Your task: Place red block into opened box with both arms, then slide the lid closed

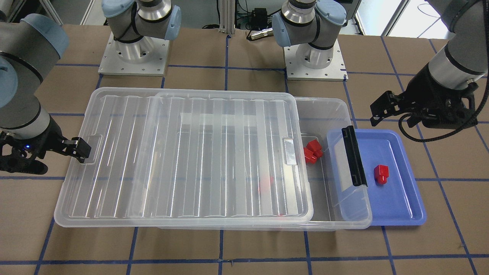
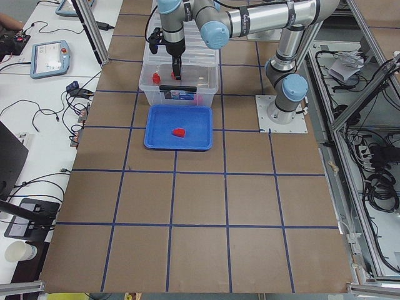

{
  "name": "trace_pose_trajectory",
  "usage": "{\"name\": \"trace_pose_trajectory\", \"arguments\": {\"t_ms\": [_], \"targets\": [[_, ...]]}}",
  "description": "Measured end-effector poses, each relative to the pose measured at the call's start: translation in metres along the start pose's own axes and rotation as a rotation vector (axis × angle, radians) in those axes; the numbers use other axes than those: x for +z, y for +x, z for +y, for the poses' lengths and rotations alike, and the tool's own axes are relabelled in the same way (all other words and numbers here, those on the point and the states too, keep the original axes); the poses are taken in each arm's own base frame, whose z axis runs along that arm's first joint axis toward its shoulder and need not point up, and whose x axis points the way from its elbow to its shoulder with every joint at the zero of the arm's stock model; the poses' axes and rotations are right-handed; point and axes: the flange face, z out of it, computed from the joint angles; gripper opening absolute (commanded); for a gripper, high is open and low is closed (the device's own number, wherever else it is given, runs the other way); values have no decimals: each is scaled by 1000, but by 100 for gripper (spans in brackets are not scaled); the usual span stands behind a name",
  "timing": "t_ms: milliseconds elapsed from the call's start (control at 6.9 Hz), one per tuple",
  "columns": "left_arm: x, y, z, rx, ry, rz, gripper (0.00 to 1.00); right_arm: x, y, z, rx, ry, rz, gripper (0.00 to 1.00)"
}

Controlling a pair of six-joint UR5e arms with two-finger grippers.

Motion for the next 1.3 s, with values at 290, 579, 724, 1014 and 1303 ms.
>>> {"name": "trace_pose_trajectory", "arguments": {"t_ms": [290, 579, 724, 1014, 1303], "targets": [[32, -56, -7, 7, 17, 1, 100, 3, 15, -2, -10, 1, 1, 100], [85, -106, -3, 53, 47, -12, 100, 5, 28, -3, -9, 3, 1, 100], [116, -113, -1, 73, 69, -25, 100, 6, 37, -2, -7, -4, 0, 100], [164, -115, 7, 108, 103, -50, 100, 8, 47, -1, -5, -11, -3, 100], [182, -116, 10, 128, 101, -52, 100, 7, 51, 0, -1, -11, -2, 100]]}}
